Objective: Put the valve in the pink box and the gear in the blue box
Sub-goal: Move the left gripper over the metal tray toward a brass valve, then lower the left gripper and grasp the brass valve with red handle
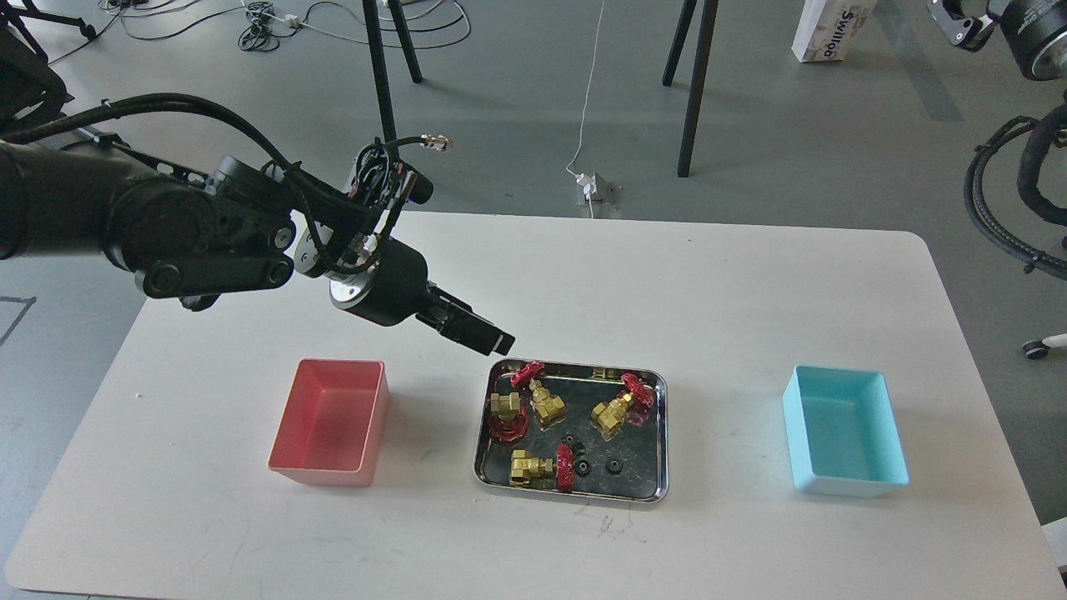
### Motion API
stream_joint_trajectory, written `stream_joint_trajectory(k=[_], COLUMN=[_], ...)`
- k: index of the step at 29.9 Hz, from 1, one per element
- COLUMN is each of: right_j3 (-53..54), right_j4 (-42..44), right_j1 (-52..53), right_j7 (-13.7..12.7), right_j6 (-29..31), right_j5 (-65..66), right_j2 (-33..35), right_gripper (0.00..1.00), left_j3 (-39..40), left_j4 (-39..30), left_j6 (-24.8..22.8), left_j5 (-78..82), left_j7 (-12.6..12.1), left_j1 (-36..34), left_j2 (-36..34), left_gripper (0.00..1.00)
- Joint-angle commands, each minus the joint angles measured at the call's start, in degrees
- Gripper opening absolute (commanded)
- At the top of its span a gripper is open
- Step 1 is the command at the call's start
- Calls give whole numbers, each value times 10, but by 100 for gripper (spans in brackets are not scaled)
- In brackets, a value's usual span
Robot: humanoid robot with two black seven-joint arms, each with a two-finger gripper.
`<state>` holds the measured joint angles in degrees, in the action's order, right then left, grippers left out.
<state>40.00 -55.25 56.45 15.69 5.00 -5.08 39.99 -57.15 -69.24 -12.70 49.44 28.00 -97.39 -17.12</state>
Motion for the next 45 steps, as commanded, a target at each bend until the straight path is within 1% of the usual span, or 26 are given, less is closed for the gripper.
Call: stream_joint_trajectory(k=[1, 2, 3, 6, 7, 8, 12, 17, 23, 28, 34, 40, 45], right_j3=[-4, -4, -3, -3, -3, -3, -3, -3, -4, -3, -3, -2, -1], right_j4=[2, 3, 6, 29, 41, 49, 52, 52, 52, 52, 51, 52, 52], right_j1=[1, 4, 7, 24, 31, 33, 32, 28, 26, 24, 14, 9, 2], right_j7=[-3, -7, -16, -68, -80, -86, -87, -87, -87, -87, -87, -87, -87], right_j6=[1, 1, 1, 0, 0, 0, 1, 1, 1, 1, 1, 1, 2], right_j5=[9, 9, 9, 8, 8, 8, 8, 8, 8, 8, 8, 8, 8], right_j2=[1, 2, 2, -5, -7, -11, -27, -28, -31, -30, -30, -29, -24], right_gripper=[100, 100, 100, 100, 100, 100, 100, 100, 100, 100, 100, 100, 100], left_j3=[-66, -70, -70, -68, -67, -67, -67, -66, -65, -64, -49, -28, -28], left_j4=[9, 11, 13, 28, 40, 56, 97, 101, 105, 118, 127, 126, 127], left_j6=[85, 97, 102, 110, 117, 126, 134, 137, 162, 164, 179, 180, 180], left_j5=[7, 7, 7, 5, 5, 5, 5, 7, 7, 8, 9, 13, 16], left_j7=[0, 0, 0, 0, 0, 0, 0, 0, 0, 0, 0, 0, 0], left_j1=[2, 5, 11, 40, 53, 67, 104, 122, 156, 177, 183, 185, 187], left_j2=[57, 62, 66, 83, 89, 95, 105, 104, 107, 108, 108, 106, 107], left_gripper=[99, 99, 99, 99, 99, 99, 98, 98, 93, 90, 84, 83, 78])
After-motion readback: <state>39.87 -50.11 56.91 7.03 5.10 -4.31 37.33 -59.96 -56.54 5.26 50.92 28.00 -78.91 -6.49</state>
